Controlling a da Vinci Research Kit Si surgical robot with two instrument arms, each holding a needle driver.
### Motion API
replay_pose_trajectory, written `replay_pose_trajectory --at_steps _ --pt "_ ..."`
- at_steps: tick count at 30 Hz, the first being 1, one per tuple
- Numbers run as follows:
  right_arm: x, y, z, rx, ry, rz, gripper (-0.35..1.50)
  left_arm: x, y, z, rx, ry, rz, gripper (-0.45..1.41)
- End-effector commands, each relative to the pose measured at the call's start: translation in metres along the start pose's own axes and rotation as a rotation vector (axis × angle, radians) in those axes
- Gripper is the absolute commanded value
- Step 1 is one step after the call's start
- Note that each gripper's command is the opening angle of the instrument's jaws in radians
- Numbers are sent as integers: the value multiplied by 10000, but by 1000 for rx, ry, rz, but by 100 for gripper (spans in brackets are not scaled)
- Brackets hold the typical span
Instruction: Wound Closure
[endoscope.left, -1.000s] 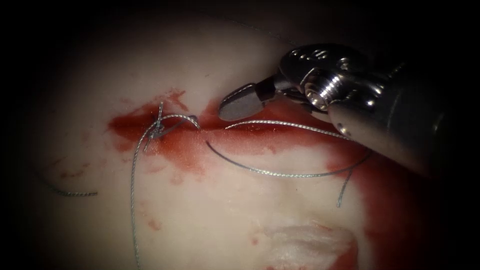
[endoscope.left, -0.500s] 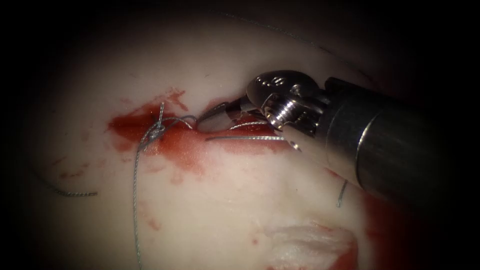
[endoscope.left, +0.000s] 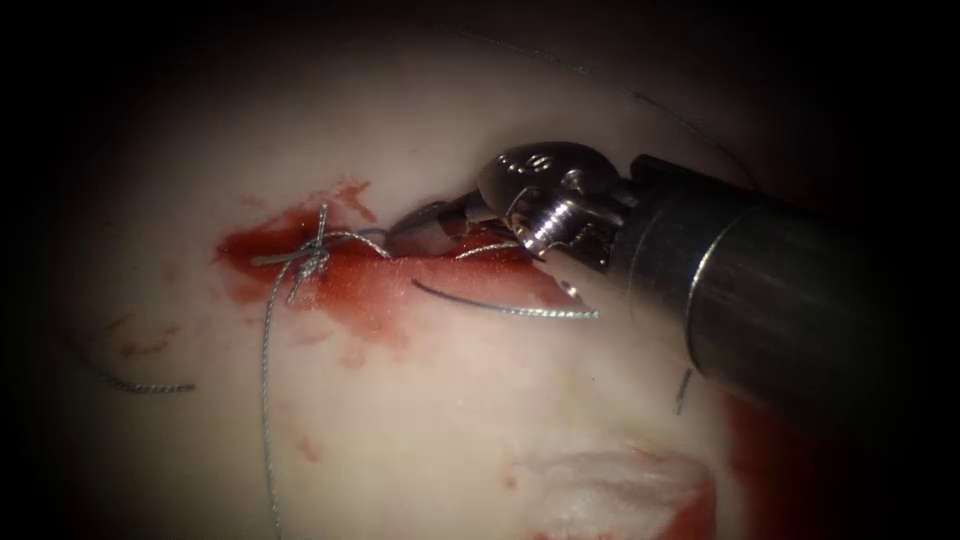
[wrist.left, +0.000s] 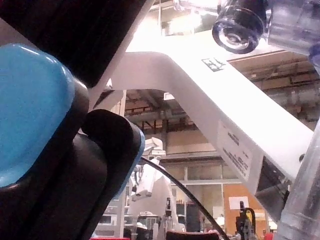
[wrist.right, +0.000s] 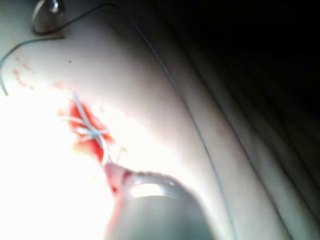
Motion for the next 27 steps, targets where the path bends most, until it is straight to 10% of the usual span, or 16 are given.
replay_pose_trajectory --at_steps 1,11,27 --pt "11 4 6 8 -4 10 -35 -12 -2 4 3 -6 4 -45" --pt "4 0 38 35 18 71 -35 -12 -2 4 4 -4 5 -45" --pt "47 -5 31 -181 356 172 -35 -12 -3 4 7 -2 6 -45"
